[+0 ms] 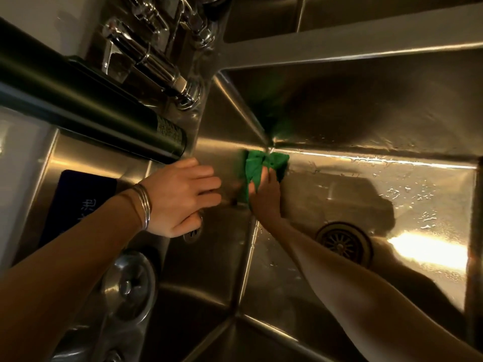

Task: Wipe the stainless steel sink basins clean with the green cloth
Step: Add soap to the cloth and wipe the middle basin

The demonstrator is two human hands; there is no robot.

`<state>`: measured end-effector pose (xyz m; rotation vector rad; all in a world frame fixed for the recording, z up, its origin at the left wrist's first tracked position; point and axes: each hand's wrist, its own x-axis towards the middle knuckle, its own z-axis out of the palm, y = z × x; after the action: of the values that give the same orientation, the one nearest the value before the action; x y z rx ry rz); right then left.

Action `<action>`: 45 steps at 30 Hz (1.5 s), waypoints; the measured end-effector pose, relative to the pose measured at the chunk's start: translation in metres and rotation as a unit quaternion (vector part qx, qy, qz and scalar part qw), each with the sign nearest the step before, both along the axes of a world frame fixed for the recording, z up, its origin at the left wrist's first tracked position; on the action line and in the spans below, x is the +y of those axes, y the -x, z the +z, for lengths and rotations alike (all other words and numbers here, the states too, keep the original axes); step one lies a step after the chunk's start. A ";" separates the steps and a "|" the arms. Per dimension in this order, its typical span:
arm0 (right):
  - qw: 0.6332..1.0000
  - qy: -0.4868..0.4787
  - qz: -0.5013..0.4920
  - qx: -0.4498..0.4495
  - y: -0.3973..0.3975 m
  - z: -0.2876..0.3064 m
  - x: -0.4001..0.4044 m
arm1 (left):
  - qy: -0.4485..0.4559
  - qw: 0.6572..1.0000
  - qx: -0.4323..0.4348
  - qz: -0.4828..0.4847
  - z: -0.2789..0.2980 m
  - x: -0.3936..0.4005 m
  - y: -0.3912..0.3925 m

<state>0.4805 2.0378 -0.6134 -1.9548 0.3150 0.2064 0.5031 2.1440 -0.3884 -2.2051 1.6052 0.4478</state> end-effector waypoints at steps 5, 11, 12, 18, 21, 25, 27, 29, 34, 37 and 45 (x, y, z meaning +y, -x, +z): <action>1.000 0.009 0.018 0.008 0.098 -0.008 0.039 | -0.007 1.000 -0.006 -0.005 0.001 -0.001 0.000; 0.996 -0.047 0.068 0.018 0.134 0.003 0.033 | -0.024 1.000 -0.018 -0.010 0.005 -0.004 -0.001; 0.997 -0.054 0.061 0.006 0.121 0.009 0.031 | -0.020 0.999 -0.020 -0.015 0.005 -0.004 -0.001; 0.995 -0.032 -0.040 -0.089 0.016 0.033 0.006 | 0.002 0.999 -0.039 -0.025 0.002 -0.004 0.002; 0.996 0.001 -0.052 -0.066 0.013 0.036 0.012 | 0.012 0.999 -0.045 -0.027 0.002 -0.004 0.002; 0.998 0.032 0.039 0.039 0.075 -0.001 0.028 | 0.008 0.998 -0.049 -0.033 0.001 -0.004 0.003; 0.990 0.096 0.094 0.043 0.114 -0.017 0.045 | 0.004 0.998 -0.047 -0.032 -0.001 -0.002 0.003; 0.986 0.085 0.133 0.051 0.148 -0.022 0.055 | -0.002 0.998 -0.049 -0.032 -0.001 -0.001 0.002; 0.945 0.054 0.320 0.041 0.228 -0.016 0.042 | 0.004 0.997 -0.073 -0.040 -0.004 0.002 0.002; 0.917 0.027 0.386 0.092 0.214 -0.010 0.032 | 0.010 0.997 -0.070 -0.033 -0.002 -0.002 0.004; 0.897 0.006 0.440 0.032 0.144 0.074 -0.039 | -0.031 0.991 -0.129 0.016 0.012 -0.027 0.031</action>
<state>0.3362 1.9987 -0.5394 -1.9819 -0.5603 0.8519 0.4716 2.1174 -0.3769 -2.1444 1.4014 0.2069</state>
